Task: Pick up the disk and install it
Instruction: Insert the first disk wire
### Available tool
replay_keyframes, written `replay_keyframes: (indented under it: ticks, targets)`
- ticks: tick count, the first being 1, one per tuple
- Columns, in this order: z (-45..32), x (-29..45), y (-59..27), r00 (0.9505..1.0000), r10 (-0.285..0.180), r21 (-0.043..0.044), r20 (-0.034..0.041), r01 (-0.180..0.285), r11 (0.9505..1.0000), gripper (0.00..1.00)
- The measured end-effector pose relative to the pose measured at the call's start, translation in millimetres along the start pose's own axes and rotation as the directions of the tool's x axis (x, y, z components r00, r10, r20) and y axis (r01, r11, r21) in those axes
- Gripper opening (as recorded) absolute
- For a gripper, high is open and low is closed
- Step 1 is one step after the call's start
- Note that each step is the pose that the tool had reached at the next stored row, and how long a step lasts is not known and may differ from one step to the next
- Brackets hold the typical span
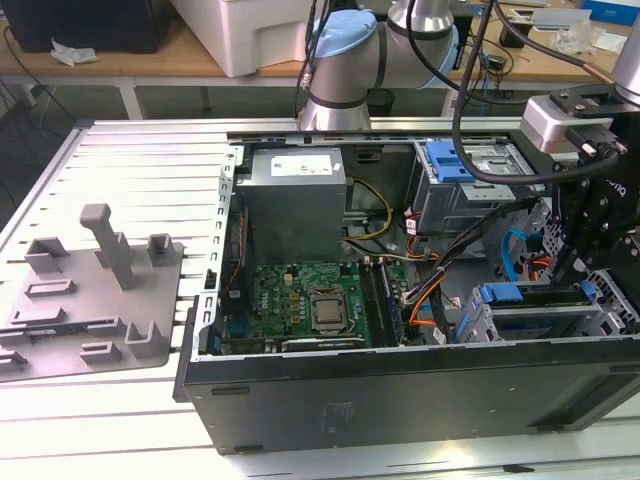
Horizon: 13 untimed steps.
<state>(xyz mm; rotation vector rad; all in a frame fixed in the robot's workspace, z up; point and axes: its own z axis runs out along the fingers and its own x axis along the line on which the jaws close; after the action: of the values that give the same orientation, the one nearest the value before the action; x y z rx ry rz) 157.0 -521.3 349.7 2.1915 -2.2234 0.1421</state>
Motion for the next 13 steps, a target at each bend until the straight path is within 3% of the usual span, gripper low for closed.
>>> replay_keyframes:
  ticks: [13]
  targets:
    - [1.8, -1.8, 0.1, 1.0000, 0.000, 0.0000, 0.0001, 0.000, 1.0000, 0.16]
